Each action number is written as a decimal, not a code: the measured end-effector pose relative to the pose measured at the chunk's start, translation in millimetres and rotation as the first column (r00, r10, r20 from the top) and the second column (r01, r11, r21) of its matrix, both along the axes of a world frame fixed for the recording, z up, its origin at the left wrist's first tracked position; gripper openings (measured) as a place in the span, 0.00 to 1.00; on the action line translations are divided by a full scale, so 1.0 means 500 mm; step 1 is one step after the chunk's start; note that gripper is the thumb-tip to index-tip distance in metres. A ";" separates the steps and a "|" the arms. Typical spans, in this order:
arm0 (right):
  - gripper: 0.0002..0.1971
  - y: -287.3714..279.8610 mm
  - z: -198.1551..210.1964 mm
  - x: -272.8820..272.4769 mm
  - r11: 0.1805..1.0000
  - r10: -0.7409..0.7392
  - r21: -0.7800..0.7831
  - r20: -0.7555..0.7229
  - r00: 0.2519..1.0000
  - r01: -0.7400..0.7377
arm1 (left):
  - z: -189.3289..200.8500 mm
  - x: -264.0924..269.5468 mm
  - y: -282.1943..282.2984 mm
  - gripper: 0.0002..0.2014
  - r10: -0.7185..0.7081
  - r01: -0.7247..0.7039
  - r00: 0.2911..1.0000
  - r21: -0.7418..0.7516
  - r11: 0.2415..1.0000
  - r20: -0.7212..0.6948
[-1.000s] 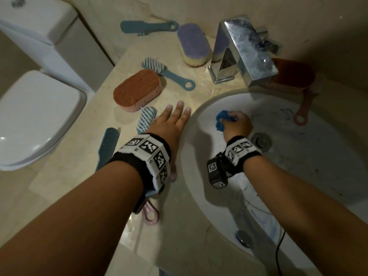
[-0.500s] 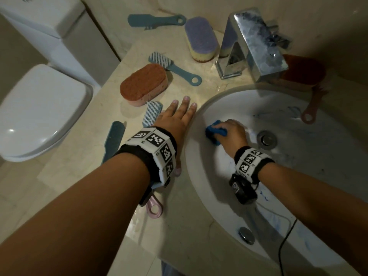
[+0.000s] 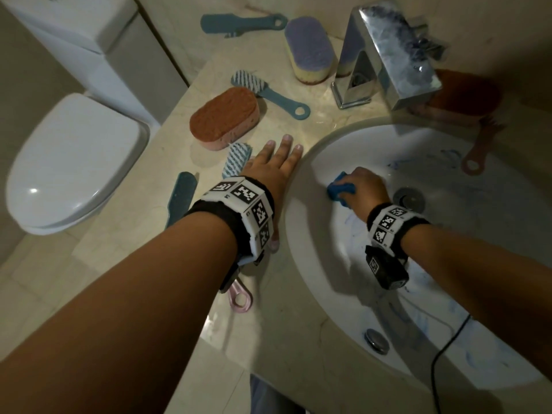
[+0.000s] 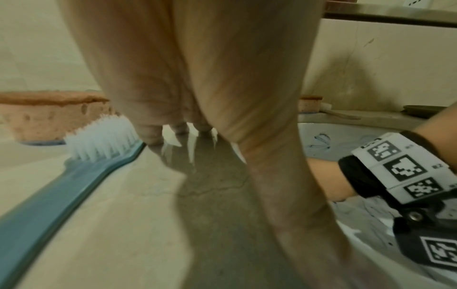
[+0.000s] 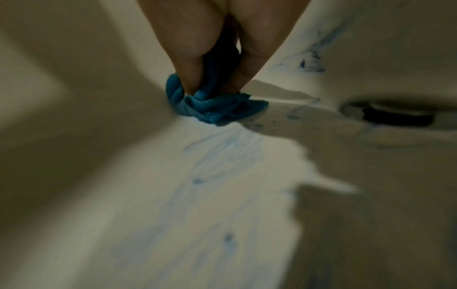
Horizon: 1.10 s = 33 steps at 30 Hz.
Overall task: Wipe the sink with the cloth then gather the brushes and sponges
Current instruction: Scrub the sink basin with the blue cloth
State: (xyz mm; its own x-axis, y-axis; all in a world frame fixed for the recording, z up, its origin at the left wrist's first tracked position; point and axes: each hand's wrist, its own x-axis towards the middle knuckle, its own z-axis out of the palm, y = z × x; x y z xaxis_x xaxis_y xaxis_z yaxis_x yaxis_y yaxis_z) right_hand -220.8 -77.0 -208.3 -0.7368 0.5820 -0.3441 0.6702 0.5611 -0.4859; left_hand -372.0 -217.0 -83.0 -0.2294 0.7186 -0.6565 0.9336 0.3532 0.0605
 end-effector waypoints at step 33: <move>0.20 -0.141 0.081 0.126 0.888 0.442 -0.257 0.251 0.861 -0.380 | 0.030 0.017 -0.012 0.68 0.029 -0.029 0.999 -0.005 1.000 -0.021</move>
